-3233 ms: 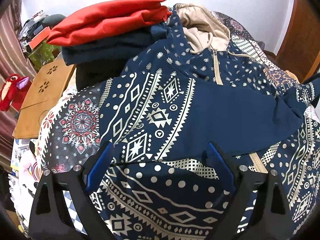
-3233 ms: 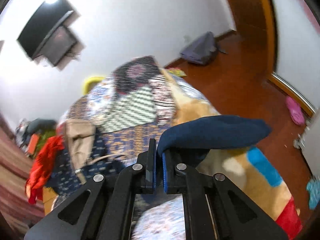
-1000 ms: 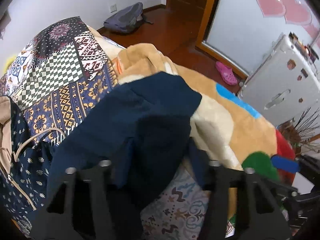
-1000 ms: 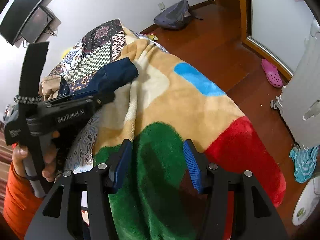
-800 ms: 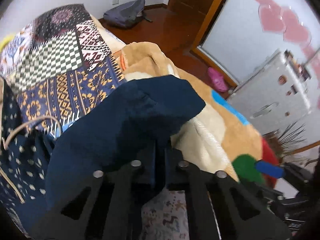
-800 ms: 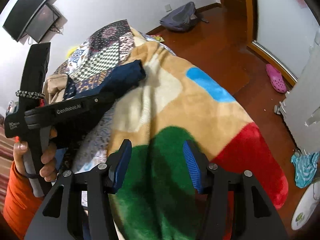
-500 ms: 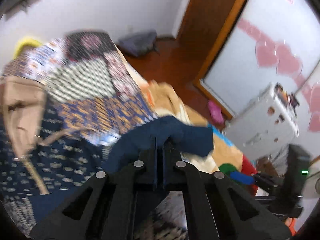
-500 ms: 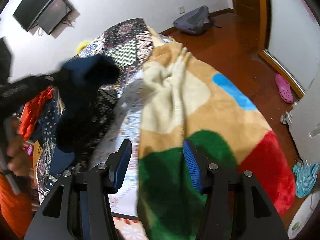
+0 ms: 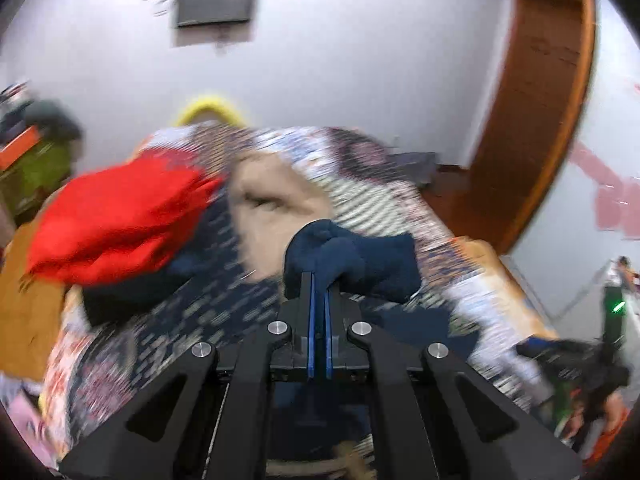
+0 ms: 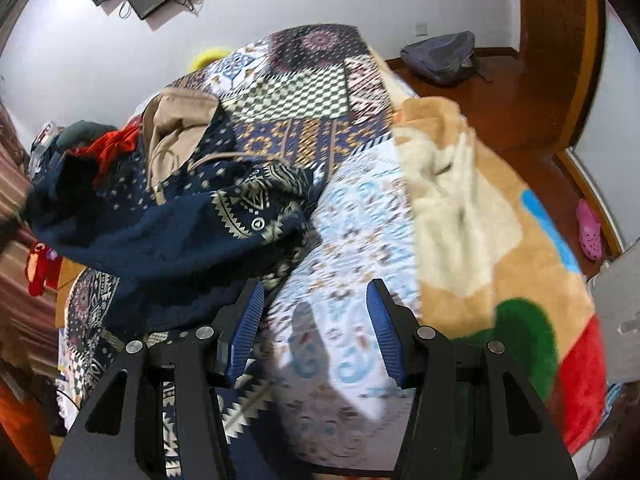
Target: Fold large clothes
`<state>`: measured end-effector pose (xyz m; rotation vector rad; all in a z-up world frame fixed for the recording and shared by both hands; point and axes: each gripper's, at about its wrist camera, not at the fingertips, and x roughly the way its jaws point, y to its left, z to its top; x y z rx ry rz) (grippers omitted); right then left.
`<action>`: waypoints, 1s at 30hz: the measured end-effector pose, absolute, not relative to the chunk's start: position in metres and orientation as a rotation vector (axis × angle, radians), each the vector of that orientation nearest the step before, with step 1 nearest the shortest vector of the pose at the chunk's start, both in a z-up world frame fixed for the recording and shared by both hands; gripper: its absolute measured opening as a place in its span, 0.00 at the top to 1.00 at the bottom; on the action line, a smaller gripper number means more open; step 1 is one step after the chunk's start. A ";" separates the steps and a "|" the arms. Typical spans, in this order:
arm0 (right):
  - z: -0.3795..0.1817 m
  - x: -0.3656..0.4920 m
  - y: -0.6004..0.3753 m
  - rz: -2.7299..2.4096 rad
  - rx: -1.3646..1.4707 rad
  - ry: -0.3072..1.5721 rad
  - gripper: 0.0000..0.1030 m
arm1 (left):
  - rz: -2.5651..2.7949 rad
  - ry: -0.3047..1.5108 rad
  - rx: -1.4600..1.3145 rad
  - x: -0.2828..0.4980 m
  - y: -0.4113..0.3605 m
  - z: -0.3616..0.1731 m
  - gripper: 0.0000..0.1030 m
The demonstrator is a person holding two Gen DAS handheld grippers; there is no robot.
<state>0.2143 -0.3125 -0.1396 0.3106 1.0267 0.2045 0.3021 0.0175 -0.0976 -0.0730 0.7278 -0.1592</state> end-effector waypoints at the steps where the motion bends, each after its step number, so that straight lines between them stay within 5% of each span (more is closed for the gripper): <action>1: -0.141 0.215 -0.309 0.207 0.312 1.033 0.52 | -0.137 0.758 -0.082 0.298 0.030 -0.112 0.98; 8: -0.147 0.211 -0.290 0.184 0.248 1.063 0.52 | -0.017 1.036 -0.200 0.275 0.096 -0.219 0.97; 15: -0.144 0.218 -0.284 0.182 0.206 1.077 0.52 | 0.035 1.057 -0.163 0.249 0.107 -0.235 0.49; 30: -0.155 0.255 -0.245 0.269 -0.037 1.153 0.51 | 0.054 1.034 0.106 0.306 0.053 -0.242 0.27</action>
